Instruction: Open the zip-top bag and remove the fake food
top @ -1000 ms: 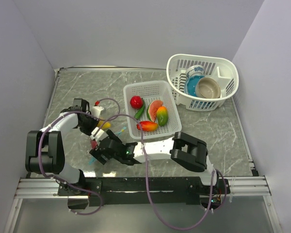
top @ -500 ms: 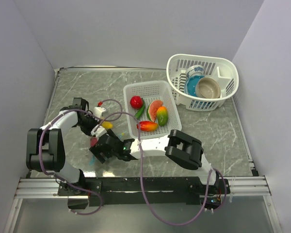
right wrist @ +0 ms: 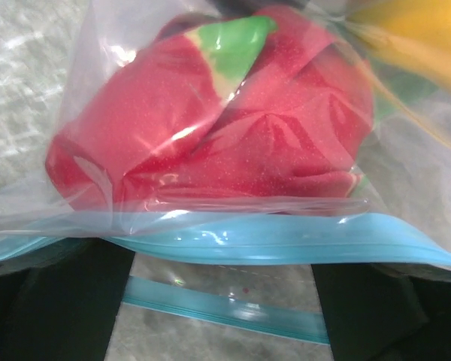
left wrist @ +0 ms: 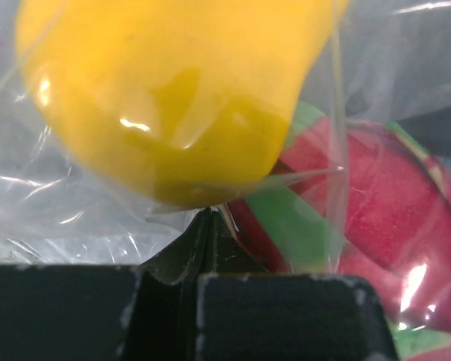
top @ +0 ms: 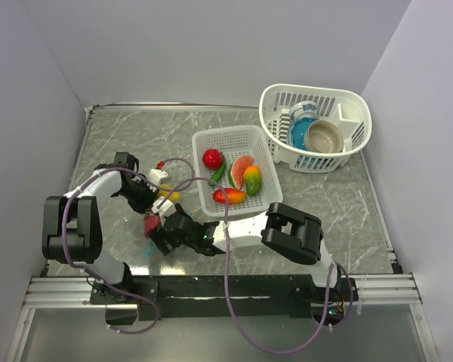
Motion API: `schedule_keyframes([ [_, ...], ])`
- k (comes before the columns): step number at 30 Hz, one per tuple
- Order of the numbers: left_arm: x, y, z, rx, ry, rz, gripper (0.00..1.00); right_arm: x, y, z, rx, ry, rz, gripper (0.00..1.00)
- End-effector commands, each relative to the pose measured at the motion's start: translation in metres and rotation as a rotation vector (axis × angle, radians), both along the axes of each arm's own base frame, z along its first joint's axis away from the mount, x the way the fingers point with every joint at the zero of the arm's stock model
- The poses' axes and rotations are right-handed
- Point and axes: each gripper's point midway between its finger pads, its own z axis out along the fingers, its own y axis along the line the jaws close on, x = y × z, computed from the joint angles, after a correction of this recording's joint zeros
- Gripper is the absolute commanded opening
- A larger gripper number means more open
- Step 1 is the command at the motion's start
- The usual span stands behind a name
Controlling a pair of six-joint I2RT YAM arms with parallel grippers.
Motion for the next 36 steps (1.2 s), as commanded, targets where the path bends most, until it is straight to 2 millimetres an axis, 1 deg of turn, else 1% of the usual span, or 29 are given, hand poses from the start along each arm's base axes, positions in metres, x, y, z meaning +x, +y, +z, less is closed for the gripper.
schedule_keyframes([
  [1,-0.067,-0.043,0.016,-0.207,0.281,-0.069,0.01,0.039,0.039,0.132,0.359,-0.170,-0.073,0.59],
  [2,-0.066,-0.042,0.014,-0.201,0.287,-0.064,0.01,0.039,0.038,0.123,0.329,-0.151,-0.078,0.44],
  [3,-0.064,-0.042,0.013,-0.195,0.283,-0.062,0.01,0.037,0.038,0.120,0.324,-0.141,-0.071,0.30],
  [4,-0.063,-0.040,0.011,-0.182,0.282,-0.055,0.01,0.035,0.036,0.115,0.317,-0.135,-0.067,0.06],
  [5,-0.062,-0.038,0.010,-0.170,0.280,-0.050,0.01,0.036,0.034,0.119,0.335,-0.140,-0.072,0.00],
  [7,-0.059,-0.035,0.007,-0.148,0.266,-0.045,0.01,0.032,0.029,0.113,0.337,-0.130,-0.073,0.00],
  [9,-0.057,-0.033,0.006,-0.136,0.260,-0.038,0.01,0.033,0.024,0.117,0.345,-0.135,-0.084,0.00],
  [10,-0.055,-0.033,0.005,-0.132,0.255,-0.035,0.01,0.032,0.019,0.114,0.333,-0.140,-0.084,0.00],
  [11,-0.052,-0.031,0.004,-0.117,0.244,-0.028,0.01,0.031,0.016,0.125,0.357,-0.148,-0.082,0.00],
  [12,-0.049,-0.028,0.002,-0.100,0.234,-0.015,0.01,0.029,0.013,0.129,0.366,-0.150,-0.081,0.00],
  [13,-0.046,-0.026,-0.001,-0.082,0.226,0.013,0.01,0.027,0.006,0.125,0.359,-0.148,-0.078,0.00],
  [14,-0.033,-0.017,-0.005,-0.028,0.176,0.036,0.01,0.024,0.001,0.142,0.392,-0.157,-0.072,0.00],
  [15,-0.026,-0.012,-0.008,-0.002,0.157,0.061,0.01,0.020,-0.003,0.146,0.400,-0.156,-0.067,0.00],
  [16,-0.020,-0.007,-0.011,0.021,0.148,0.106,0.01,0.018,-0.012,0.141,0.391,-0.147,-0.068,0.00],
  [17,-0.010,-0.002,-0.015,0.047,0.122,0.132,0.01,0.014,-0.017,0.155,0.419,-0.151,-0.061,0.00],
  [18,-0.004,0.006,-0.018,0.083,0.111,0.161,0.01,0.011,-0.022,0.157,0.425,-0.150,-0.058,0.00],
  [19,0.001,0.009,-0.019,0.093,0.113,0.189,0.01,0.007,-0.028,0.153,0.419,-0.141,-0.055,0.00],
  [20,0.006,0.012,-0.020,0.096,0.105,0.209,0.01,0.004,-0.034,0.163,0.433,-0.143,-0.055,0.00],
  [21,0.011,0.014,-0.020,0.098,0.097,0.220,0.01,0.002,-0.038,0.164,0.438,-0.135,-0.053,0.00],
  [22,0.015,0.014,-0.019,0.098,0.093,0.233,0.01,-0.001,-0.043,0.158,0.426,-0.123,-0.053,0.00],
  [23,0.017,0.015,-0.019,0.097,0.089,0.239,0.01,-0.003,-0.047,0.164,0.438,-0.124,-0.054,0.00],
  [24,0.018,0.014,-0.018,0.093,0.092,0.237,0.01,-0.004,-0.050,0.163,0.438,-0.119,-0.058,0.00],
  [27,0.020,0.011,-0.014,0.077,0.090,0.230,0.01,-0.002,-0.056,0.147,0.387,-0.119,-0.072,0.00],
  [28,0.020,0.012,-0.013,0.080,0.088,0.230,0.01,-0.001,-0.055,0.147,0.377,-0.123,-0.074,0.00],
  [29,0.018,0.012,-0.014,0.081,0.094,0.227,0.01,-0.002,-0.054,0.139,0.350,-0.117,-0.065,0.00],
  [30,0.017,0.013,-0.014,0.083,0.094,0.223,0.01,-0.003,-0.052,0.137,0.344,-0.121,-0.053,0.00],
  [32,0.015,0.014,-0.015,0.090,0.093,0.221,0.01,-0.010,-0.044,0.126,0.304,-0.109,0.007,0.00],
  [34,0.014,0.013,-0.014,0.087,0.092,0.220,0.01,-0.011,-0.035,0.116,0.264,-0.107,0.042,0.04],
  [36,0.016,0.011,-0.013,0.075,0.093,0.227,0.01,-0.017,-0.028,0.108,0.237,-0.095,0.097,0.13],
])
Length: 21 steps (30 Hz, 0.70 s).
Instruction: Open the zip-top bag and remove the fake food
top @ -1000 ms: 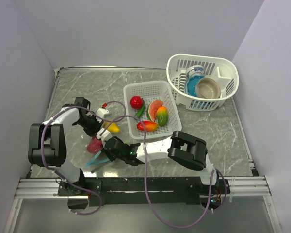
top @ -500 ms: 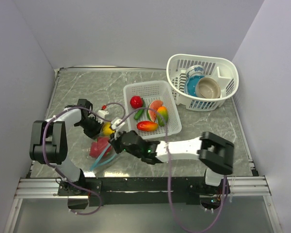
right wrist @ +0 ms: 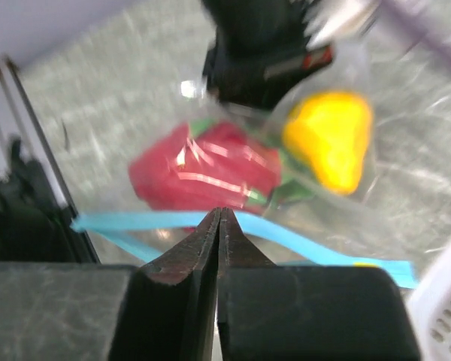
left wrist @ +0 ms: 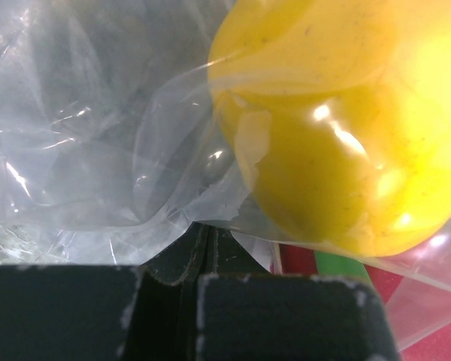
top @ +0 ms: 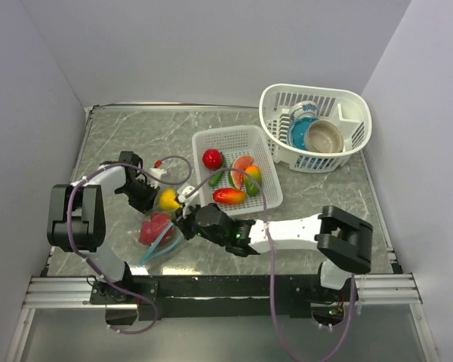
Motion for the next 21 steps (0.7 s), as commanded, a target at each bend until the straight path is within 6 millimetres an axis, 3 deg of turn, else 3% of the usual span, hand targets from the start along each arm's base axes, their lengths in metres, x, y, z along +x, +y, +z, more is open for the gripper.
schedule_keyframes([
  [1,0.011,0.002,0.004,0.011,-0.029,0.016,0.01,-0.010,0.020,-0.011,-0.058,-0.008,0.105,0.15],
  [5,0.014,-0.004,0.005,-0.008,-0.028,0.015,0.01,-0.013,0.024,-0.022,-0.077,0.001,0.128,0.35],
  [8,0.012,-0.015,0.017,-0.072,-0.007,0.008,0.01,-0.010,0.025,-0.034,-0.112,0.004,0.118,0.39],
  [16,0.009,-0.046,0.135,-0.266,-0.105,-0.080,0.01,0.007,0.031,-0.068,-0.204,0.000,0.047,0.52],
  [18,0.004,-0.052,0.154,-0.305,-0.101,-0.103,0.01,0.010,0.038,-0.075,-0.214,-0.005,0.048,0.56],
  [21,-0.004,-0.057,0.151,-0.333,-0.057,-0.126,0.01,0.017,0.047,-0.078,-0.208,-0.010,0.033,0.57],
])
